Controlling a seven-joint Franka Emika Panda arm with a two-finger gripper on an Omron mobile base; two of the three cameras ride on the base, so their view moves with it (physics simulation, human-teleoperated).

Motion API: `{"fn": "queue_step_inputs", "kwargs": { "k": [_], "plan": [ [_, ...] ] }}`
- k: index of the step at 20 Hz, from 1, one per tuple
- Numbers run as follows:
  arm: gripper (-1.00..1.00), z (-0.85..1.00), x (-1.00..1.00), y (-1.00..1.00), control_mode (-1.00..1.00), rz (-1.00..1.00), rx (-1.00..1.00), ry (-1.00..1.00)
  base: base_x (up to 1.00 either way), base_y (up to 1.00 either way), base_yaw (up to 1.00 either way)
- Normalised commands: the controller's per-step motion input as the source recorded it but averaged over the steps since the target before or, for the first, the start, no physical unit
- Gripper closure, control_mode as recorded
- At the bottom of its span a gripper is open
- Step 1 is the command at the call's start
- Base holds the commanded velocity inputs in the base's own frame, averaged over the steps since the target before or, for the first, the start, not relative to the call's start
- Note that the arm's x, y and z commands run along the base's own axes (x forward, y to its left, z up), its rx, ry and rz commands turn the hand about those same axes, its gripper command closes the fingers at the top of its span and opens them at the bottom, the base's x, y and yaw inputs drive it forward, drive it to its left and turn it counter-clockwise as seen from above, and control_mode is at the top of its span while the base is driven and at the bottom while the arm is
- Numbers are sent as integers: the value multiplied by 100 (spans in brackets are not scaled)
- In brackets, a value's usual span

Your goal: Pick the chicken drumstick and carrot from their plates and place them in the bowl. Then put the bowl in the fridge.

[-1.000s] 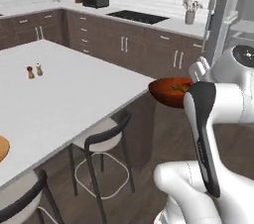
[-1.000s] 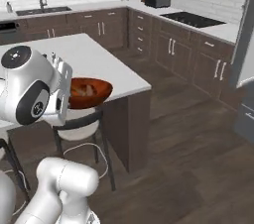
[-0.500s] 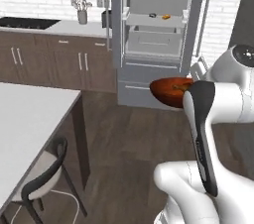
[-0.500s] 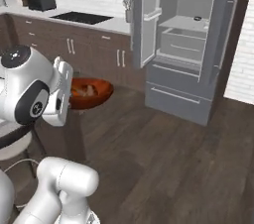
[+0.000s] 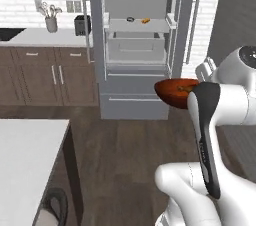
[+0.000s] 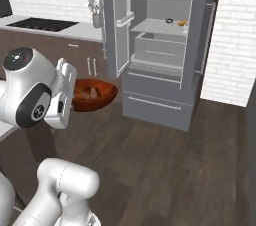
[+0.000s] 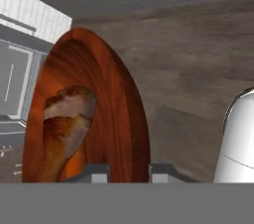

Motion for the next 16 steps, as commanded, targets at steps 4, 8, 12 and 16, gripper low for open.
{"fn": "queue_step_inputs", "kwargs": {
  "k": [4, 8, 12, 16],
  "plan": [
    [100, 0, 0, 0, 100, 0, 0, 0, 100, 44, -21],
    [100, 0, 0, 0, 100, 0, 0, 0, 95, 11, -27],
    [100, 0, 0, 0, 100, 0, 0, 0, 80, 13, -33],
    [100, 0, 0, 0, 100, 0, 0, 0, 95, 52, -10]
  ]
}}
